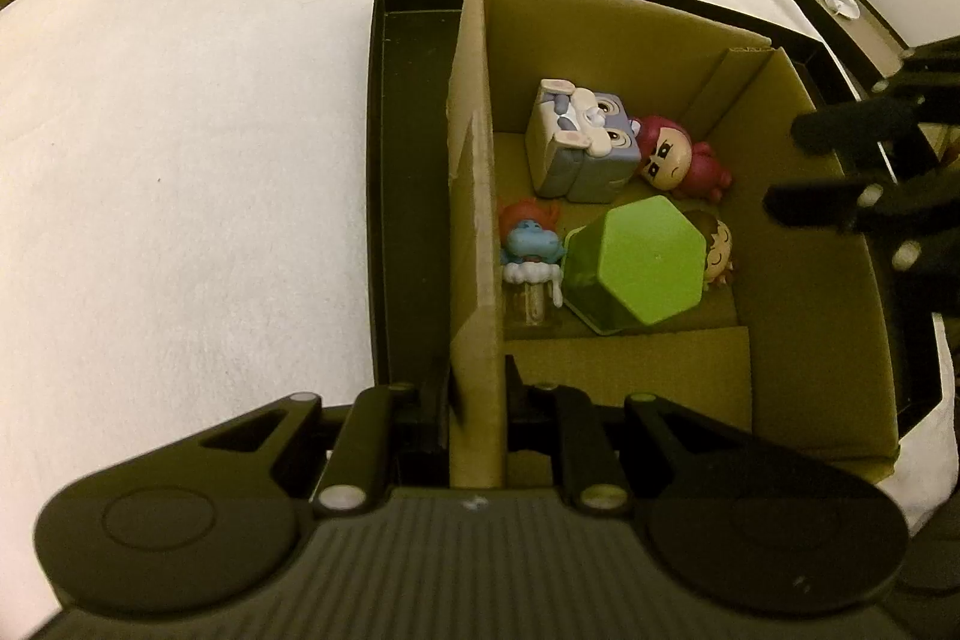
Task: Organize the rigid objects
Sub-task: 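Withdraw the right gripper from the box back over the tray toward the white plug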
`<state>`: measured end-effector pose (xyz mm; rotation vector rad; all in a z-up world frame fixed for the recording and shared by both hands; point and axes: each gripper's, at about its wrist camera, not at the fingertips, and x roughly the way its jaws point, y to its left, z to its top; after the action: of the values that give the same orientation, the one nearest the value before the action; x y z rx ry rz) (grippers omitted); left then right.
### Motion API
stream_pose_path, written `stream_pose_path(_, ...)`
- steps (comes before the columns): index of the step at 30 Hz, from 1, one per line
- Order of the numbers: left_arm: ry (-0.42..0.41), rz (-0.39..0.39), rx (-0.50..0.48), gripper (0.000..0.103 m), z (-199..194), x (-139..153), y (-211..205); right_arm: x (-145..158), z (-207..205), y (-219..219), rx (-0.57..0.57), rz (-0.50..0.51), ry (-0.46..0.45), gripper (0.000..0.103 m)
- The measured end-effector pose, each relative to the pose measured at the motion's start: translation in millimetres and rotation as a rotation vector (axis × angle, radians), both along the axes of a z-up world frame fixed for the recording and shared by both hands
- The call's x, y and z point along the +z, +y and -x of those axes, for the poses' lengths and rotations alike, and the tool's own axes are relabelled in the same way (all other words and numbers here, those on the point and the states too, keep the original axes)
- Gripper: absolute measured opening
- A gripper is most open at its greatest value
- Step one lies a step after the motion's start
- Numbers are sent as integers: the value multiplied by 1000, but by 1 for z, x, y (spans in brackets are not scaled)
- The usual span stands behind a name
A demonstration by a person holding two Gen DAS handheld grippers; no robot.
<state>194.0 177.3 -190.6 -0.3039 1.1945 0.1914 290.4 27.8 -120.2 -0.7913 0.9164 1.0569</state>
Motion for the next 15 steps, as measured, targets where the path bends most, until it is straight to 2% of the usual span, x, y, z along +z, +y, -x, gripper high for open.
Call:
stream_pose_path(9, 8, -7, -3, 13, -2, 0, -1, 24, -32, -30, -146, -170, -6, 39)
stream_pose_path(15, 9, -12, -4, 13, -3, -1, -3, 20, -60, -47, -218, -180, -25, 39)
